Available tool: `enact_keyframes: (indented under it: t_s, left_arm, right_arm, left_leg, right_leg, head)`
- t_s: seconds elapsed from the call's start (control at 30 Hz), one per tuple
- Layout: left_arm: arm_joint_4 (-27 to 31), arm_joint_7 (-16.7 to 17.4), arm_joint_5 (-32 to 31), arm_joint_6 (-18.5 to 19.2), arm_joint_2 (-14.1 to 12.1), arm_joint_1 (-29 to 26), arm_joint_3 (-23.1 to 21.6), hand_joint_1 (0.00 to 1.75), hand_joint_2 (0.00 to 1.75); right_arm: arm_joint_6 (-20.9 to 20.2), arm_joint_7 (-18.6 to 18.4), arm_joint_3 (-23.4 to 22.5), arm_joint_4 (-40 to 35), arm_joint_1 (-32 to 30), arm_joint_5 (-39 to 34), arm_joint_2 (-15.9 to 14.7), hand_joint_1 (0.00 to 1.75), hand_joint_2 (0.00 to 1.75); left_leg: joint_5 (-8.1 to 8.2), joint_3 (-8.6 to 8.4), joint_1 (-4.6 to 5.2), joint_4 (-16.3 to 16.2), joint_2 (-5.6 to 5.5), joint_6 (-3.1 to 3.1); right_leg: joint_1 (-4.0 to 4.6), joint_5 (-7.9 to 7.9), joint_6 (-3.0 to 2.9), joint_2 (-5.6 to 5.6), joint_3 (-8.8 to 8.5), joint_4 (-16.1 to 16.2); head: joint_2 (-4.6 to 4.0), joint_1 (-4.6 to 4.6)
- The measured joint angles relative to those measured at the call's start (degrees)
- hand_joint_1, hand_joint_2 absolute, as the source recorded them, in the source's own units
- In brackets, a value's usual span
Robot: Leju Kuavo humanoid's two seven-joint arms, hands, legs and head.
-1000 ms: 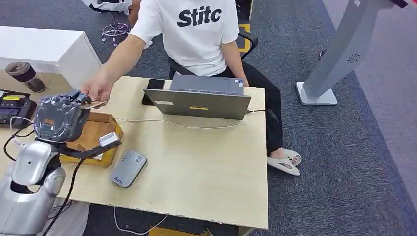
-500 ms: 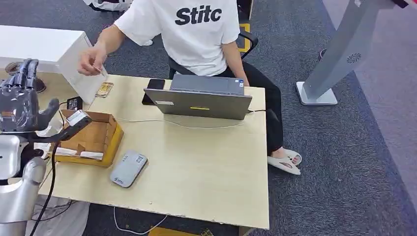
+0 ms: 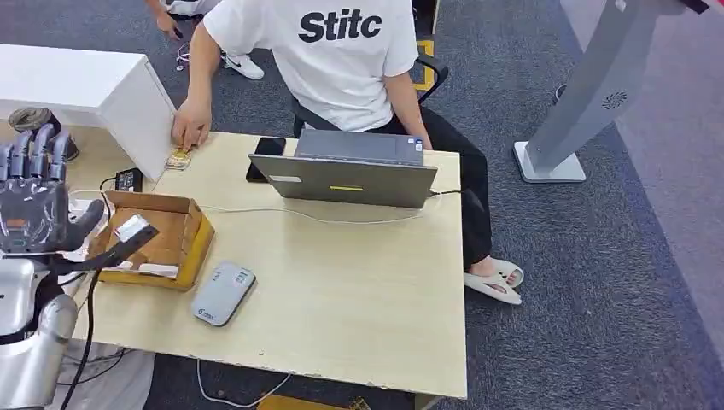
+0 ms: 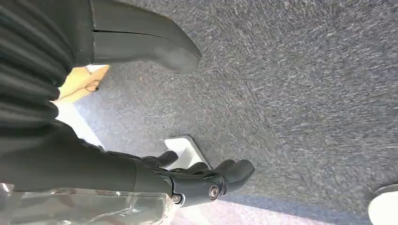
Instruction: Pass the card to the sensor for recognition and then transmit it.
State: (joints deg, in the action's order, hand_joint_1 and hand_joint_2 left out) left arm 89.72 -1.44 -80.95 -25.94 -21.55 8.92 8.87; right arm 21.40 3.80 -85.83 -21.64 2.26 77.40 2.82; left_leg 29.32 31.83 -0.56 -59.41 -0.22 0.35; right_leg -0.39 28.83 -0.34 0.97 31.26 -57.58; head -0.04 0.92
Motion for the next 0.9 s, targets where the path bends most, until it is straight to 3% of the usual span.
enact_keyframes:
  t_s: [0.2, 0.47, 0.7, 0.9]
  left_arm:
    - [4.94, 0.26, -1.19, 0.52, 1.35, -8.92, -0.04, 0.00, 1.75]
    - [8.86, -0.81, 3.94, 3.80, 1.55, -12.97, -0.02, 0.00, 1.75]
    - [10.04, -4.02, 13.88, 11.88, 0.79, -13.42, 0.72, 0.00, 1.75]
    - [9.99, -5.11, 18.42, 21.49, -2.49, -13.78, 1.71, 0.00, 1.75]
  right_arm:
    - [-0.79, -1.16, -0.44, -0.15, -0.09, -0.13, 0.15, 0.00, 1.75]
    - [-0.87, -1.18, -0.90, -0.72, -0.11, -0.22, 0.72, 0.00, 1.75]
    - [-1.49, -1.18, -1.49, -1.57, -0.21, -0.18, 1.31, 0.00, 1.75]
    - [-1.92, -2.17, -1.57, -1.95, -0.25, 0.11, 1.62, 0.00, 1.75]
  left_leg:
    - [0.03, 0.02, 0.01, 0.00, 0.01, 0.04]
    - [0.02, -0.01, 0.00, 0.00, 0.00, 0.04]
    - [0.02, 0.00, -0.01, 0.00, -0.01, 0.04]
    - [0.02, 0.00, -0.01, 0.01, -0.01, 0.04]
  right_leg:
    - [-0.01, 0.03, 0.03, 0.00, 0.02, 0.03]
    - [0.00, 0.02, 0.03, -0.04, -0.02, 0.03]
    - [0.01, 0.03, 0.03, -0.05, -0.03, 0.02]
    - [0.01, 0.03, 0.02, -0.04, -0.01, 0.02]
  head:
    - [0.00, 0.02]
    - [0.00, 0.00]
    - [0.00, -0.02]
    - [0.00, 0.00]
